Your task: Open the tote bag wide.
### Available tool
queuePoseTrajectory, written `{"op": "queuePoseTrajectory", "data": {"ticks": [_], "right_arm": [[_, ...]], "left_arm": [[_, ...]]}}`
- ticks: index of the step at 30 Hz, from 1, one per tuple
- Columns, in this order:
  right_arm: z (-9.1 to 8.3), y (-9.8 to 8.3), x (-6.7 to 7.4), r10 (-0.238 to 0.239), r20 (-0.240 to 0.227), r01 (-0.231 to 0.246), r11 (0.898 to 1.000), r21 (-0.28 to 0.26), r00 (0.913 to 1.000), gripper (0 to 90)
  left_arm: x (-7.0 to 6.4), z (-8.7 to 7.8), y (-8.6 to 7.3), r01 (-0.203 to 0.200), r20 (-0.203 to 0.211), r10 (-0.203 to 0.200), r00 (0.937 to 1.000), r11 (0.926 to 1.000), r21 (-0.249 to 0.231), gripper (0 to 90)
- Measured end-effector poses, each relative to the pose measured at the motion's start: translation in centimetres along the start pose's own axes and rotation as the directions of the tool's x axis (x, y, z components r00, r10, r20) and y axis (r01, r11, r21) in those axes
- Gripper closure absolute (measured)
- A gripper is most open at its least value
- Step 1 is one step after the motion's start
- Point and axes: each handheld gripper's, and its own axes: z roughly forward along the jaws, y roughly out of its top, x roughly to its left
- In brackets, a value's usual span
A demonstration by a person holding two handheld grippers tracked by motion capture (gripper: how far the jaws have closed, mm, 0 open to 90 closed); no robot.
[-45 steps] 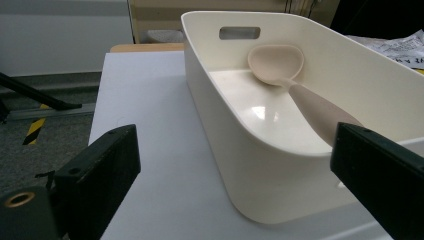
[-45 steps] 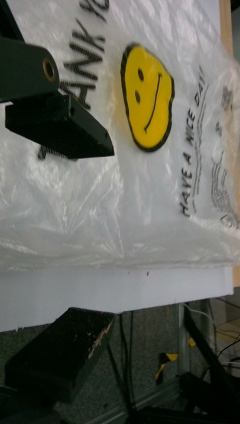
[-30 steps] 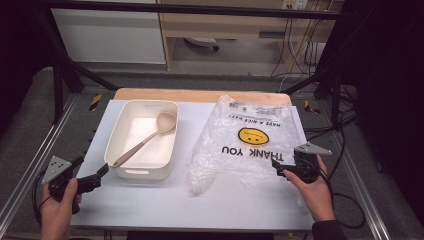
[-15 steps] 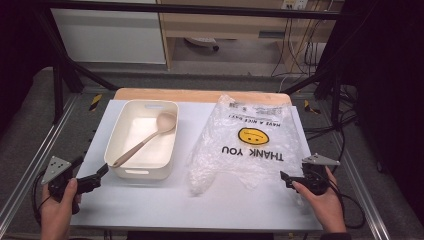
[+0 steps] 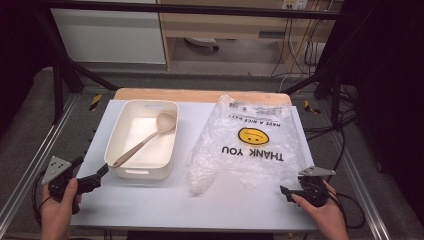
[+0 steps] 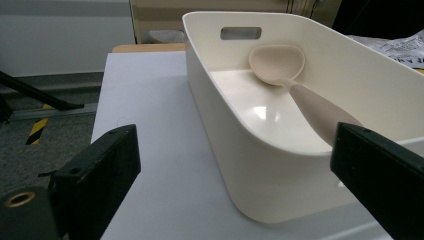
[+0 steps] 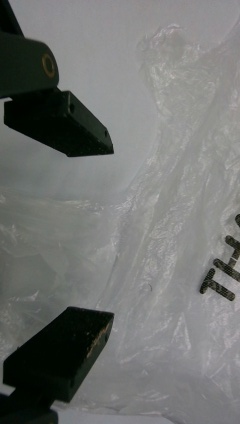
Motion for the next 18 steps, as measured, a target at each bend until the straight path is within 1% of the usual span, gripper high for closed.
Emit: {"op": "queuePoseTrajectory", "data": {"ticks": [1, 2, 3, 4, 6, 7, 8, 9, 11, 13, 16, 17, 18], "right_arm": [[0.16, -0.09, -0.1, -0.004, 0.001, 0.004, 1.0, 0.011, 1.0, 26.0], [0.16, -0.09, -0.1, -0.004, 0.001, 0.004, 1.0, 0.011, 1.0, 26.0], [0.28, -0.17, -0.08, -0.015, -0.001, 0.015, 0.999, 0.029, 0.9999, 30.6], [0.28, -0.17, -0.08, -0.015, -0.001, 0.015, 0.999, 0.029, 0.9999, 30.6], [0.44, -0.28, -0.02, -0.028, 0.003, 0.027, 0.999, 0.04, 0.9996, 35.9], [0.44, -0.33, 0.03, -0.033, 0.006, 0.033, 0.999, 0.041, 0.9994, 37.6], [0.33, -0.31, 0.03, -0.034, 0.001, 0.034, 0.999, 0.042, 0.9994, 44.2], [0.33, -0.31, 0.03, -0.034, 0.001, 0.034, 0.999, 0.042, 0.9994, 44.2], [0.31, -0.29, 0.03, -0.035, -0.002, 0.035, 0.999, 0.041, 0.9994, 48.8], [0.3, -0.29, -0.03, -0.036, -0.001, 0.036, 0.999, 0.035, 0.9994, 54.8], [0.26, -0.25, -0.13, -0.029, 0.001, 0.029, 0.999, 0.035, 0.9996, 61.6], [0.28, -0.18, -0.08, -0.023, 0.007, 0.023, 0.999, 0.036, 0.9997, 67.6], [0.28, -0.18, -0.08, -0.023, 0.007, 0.023, 0.999, 0.036, 0.9997, 67.6]], "left_arm": [[-0.01, 0.0, 0.0, 0.0, 0.0, 0.0, 1.0, 1.0, -0.001, 5.5], [-0.03, 0.0, 0.0, 0.001, 0.0, -0.001, 1.0, 1.0, -0.003, 5.5], [-0.03, -0.01, 0.0, 0.001, 0.0, -0.001, 1.0, 1.0, -0.003, 5.5], [-0.03, -0.01, 0.0, 0.001, 0.0, -0.001, 1.0, 1.0, -0.002, 5.5], [-0.03, -0.01, 0.0, 0.001, -0.001, -0.001, 1.0, 1.0, -0.002, 5.5], [-0.03, -0.02, 0.0, 0.001, -0.001, -0.001, 1.0, 1.0, -0.003, 5.5], [-0.03, -0.02, 0.0, 0.002, -0.001, -0.002, 1.0, 1.0, -0.003, 5.5], [-0.01, -0.01, -0.01, 0.0, -0.001, 0.0, 1.0, 1.0, -0.001, 5.5], [-0.01, 0.02, -0.01, 0.003, 0.0, -0.003, 1.0, 1.0, -0.001, 5.5], [0.01, 0.01, -0.01, 0.003, 0.0, -0.003, 1.0, 1.0, -0.002, 5.5], [0.02, 0.01, -0.02, 0.003, -0.001, -0.003, 1.0, 1.0, -0.003, 5.5], [0.02, 0.02, -0.02, 0.003, -0.001, -0.003, 1.0, 1.0, -0.002, 5.5], [0.02, 0.02, -0.02, 0.003, -0.001, -0.003, 1.0, 1.0, -0.001, 5.5]]}}
